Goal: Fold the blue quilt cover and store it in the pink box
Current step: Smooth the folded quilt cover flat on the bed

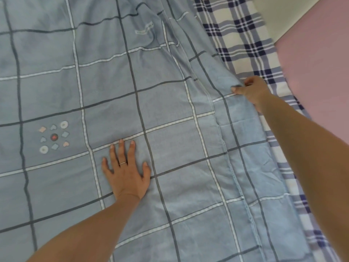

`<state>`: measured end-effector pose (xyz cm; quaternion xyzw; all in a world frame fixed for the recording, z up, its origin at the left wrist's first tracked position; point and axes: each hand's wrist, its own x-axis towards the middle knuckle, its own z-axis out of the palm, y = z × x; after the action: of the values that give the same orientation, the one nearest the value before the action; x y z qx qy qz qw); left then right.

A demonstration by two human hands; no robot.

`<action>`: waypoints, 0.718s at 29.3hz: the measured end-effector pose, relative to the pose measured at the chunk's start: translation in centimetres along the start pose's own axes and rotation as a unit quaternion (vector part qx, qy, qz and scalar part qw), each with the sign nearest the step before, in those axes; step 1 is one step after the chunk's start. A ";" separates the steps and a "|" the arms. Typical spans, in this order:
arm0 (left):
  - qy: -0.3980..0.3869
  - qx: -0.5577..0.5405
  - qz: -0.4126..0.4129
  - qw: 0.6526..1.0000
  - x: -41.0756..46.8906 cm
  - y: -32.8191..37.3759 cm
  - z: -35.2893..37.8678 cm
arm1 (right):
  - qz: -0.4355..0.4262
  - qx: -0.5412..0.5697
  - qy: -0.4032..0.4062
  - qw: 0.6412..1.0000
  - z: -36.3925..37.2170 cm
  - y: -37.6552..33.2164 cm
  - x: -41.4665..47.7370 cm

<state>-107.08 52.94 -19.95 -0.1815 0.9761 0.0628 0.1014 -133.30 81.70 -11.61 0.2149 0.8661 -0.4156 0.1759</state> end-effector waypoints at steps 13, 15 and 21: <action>0.003 0.004 0.002 1.000 0.1 0.1 0.0 | -0.022 0.087 0.009 0.996 -0.5 -0.1 1.8; 0.004 0.007 0.002 1.000 0.3 0.2 0.0 | -0.042 0.038 0.032 0.998 -0.4 -0.5 1.9; 0.008 0.005 0.000 1.000 0.1 0.1 0.0 | -0.110 -0.054 0.108 0.987 -1.0 -0.8 2.5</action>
<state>-107.15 52.98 -19.99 -0.1819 0.9771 0.0566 0.0948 -135.90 82.58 -11.73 0.1518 0.9196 -0.3596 0.0455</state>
